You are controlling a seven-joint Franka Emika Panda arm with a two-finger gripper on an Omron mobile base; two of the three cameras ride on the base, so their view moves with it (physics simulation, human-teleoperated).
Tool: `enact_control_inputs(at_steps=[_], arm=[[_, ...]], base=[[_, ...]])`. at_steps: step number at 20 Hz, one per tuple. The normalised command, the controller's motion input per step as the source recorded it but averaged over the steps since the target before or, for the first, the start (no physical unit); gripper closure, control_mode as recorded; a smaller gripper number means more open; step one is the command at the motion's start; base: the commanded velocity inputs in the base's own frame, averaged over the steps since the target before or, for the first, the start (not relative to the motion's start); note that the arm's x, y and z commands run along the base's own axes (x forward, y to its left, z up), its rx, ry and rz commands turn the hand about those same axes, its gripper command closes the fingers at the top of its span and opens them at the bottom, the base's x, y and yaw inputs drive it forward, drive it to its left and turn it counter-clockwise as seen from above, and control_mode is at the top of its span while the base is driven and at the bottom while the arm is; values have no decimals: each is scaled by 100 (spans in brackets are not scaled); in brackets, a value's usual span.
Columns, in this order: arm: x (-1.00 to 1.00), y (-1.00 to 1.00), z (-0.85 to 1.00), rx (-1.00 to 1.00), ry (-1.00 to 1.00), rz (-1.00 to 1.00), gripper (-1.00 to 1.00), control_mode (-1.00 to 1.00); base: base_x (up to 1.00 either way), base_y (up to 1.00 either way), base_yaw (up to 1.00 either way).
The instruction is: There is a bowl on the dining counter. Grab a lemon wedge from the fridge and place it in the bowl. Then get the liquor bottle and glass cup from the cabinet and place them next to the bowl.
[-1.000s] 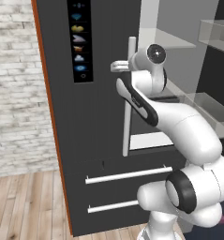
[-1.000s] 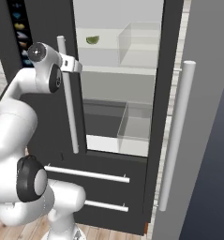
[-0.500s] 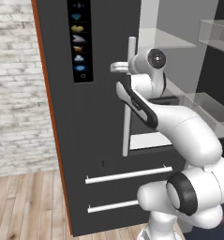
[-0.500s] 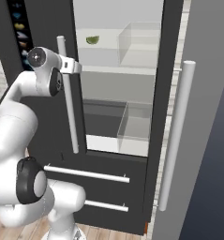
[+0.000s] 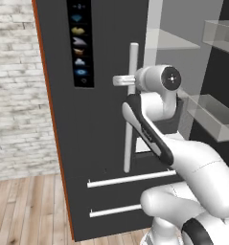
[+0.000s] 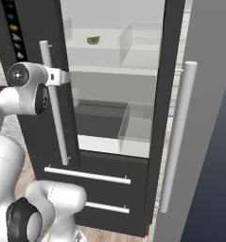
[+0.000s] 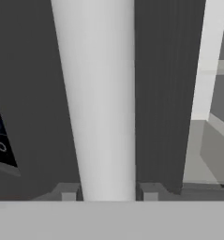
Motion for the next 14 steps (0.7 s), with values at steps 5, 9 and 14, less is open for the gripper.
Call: enact_control_inputs(at_steps=[5, 9, 14], arm=[[-99, 68, 0, 0, 2, 0, 100, -100], [-95, 80, 0, 0, 7, 0, 100, -100], [-94, 66, -19, -3, 3, 4, -100, -100]], base=[[0, 0, 0], [0, 0, 0], [0, 0, 0]])
